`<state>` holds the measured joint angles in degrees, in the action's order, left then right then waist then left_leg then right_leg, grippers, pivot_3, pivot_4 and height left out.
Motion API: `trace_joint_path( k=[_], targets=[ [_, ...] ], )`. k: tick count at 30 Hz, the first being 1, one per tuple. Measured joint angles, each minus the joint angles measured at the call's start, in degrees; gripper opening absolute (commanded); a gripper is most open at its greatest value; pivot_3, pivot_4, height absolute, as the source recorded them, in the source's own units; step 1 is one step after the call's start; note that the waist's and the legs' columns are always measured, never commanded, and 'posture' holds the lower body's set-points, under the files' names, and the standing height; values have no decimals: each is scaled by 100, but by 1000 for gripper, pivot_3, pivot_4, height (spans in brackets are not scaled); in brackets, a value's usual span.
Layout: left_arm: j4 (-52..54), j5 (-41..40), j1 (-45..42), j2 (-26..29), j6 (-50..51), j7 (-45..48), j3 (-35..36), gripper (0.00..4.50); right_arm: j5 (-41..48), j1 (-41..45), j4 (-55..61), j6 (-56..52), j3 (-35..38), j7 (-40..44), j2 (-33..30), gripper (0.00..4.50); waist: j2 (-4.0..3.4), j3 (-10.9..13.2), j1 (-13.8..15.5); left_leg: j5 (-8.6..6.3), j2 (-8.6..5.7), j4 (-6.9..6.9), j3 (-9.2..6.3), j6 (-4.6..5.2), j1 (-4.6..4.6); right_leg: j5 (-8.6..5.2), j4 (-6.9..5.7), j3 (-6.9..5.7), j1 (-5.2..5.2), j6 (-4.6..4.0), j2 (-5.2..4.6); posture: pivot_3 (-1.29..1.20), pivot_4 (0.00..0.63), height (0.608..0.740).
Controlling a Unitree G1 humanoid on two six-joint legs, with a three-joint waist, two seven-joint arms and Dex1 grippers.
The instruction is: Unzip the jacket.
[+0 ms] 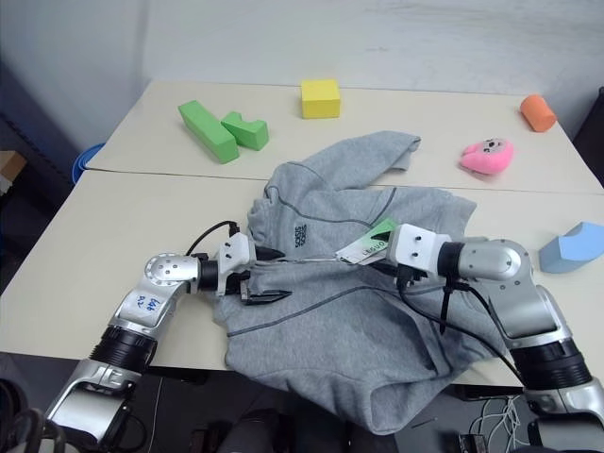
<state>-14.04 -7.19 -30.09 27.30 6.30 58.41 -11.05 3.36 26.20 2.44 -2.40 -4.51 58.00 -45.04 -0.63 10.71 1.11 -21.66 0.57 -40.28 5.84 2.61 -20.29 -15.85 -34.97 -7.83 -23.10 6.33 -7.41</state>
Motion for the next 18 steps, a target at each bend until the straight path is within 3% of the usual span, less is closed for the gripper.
trace_joint_path(
  k=[18],
  targets=[
    [-51,2,-23,-63,-2,-4,5,4500,-519,412,-762,507,-628,-149,588,2395,-3,-2,-1,0,-1,1,0,0,2,0,-2,-1,2,0,-1,0,150,740]
  ],
)
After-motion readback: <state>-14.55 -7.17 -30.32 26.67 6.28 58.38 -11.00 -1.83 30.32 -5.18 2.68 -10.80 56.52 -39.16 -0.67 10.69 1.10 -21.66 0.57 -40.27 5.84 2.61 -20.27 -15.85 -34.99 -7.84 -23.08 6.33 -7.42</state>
